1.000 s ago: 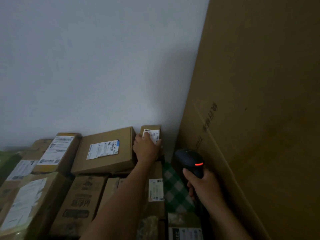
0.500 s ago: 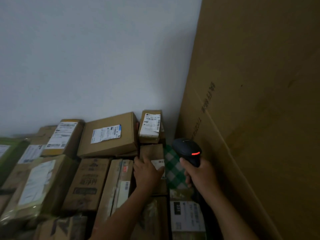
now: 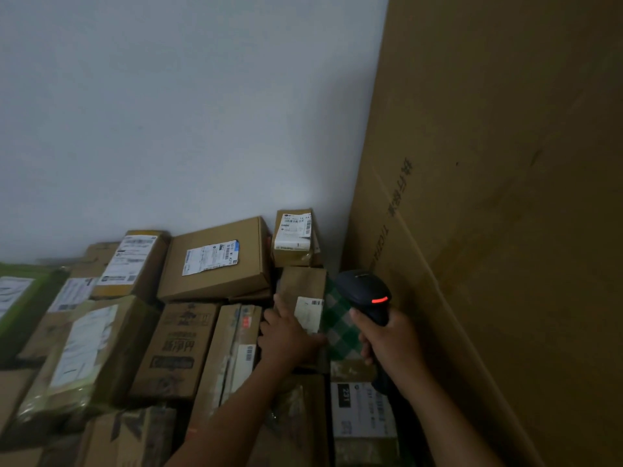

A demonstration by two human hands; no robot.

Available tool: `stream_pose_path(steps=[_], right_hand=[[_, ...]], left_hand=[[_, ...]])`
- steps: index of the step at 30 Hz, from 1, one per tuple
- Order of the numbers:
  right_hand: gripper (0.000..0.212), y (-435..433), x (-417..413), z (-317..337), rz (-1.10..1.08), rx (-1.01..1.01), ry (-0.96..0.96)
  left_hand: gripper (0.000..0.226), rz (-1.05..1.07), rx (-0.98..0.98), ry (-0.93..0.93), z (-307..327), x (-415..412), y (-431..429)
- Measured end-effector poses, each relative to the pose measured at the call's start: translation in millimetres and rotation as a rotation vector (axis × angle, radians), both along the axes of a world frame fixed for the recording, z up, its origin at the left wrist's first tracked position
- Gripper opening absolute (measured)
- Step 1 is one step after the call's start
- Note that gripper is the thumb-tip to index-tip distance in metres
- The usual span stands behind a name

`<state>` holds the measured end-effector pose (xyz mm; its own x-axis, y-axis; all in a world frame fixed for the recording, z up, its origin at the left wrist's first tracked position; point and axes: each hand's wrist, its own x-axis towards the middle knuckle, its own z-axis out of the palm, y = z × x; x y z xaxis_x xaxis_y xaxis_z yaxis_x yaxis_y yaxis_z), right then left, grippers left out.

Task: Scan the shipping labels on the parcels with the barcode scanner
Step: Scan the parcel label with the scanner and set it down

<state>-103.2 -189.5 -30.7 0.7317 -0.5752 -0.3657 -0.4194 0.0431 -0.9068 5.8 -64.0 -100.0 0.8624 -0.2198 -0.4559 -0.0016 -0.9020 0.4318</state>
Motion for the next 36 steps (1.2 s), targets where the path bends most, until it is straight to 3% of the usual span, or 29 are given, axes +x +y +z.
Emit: stream_pose_path(steps=[6, 11, 17, 25, 36], right_hand=[[0.011, 12.4, -9.4, 24.6, 0.009, 0.133, -0.152], [0.01, 27.7, -19.7, 53.6, 0.003, 0.312, -0.25], [0.006, 37.4, -33.4, 71.3, 0.013, 0.267, -0.278], [0.016, 53.1, -59.4, 85.4, 0.373, -0.087, -0.191], [0.025, 71.4, -84.3, 94.4, 0.578, -0.189, -0.103]], left_hand=[[0.13, 0.005, -0.353, -0.129, 59.4, -18.4, 25.5], [0.103, 0.112, -0.596, -0.14, 99.7, -42.5, 51.8], [0.095, 0.107, -0.855, 0.111, 120.5, -61.8, 91.4], [0.032, 0.457, -0.818, -0.247, 135.8, -51.5, 143.8], [0.031, 0.486, -0.782, -0.36, 135.6, -51.9, 190.3]])
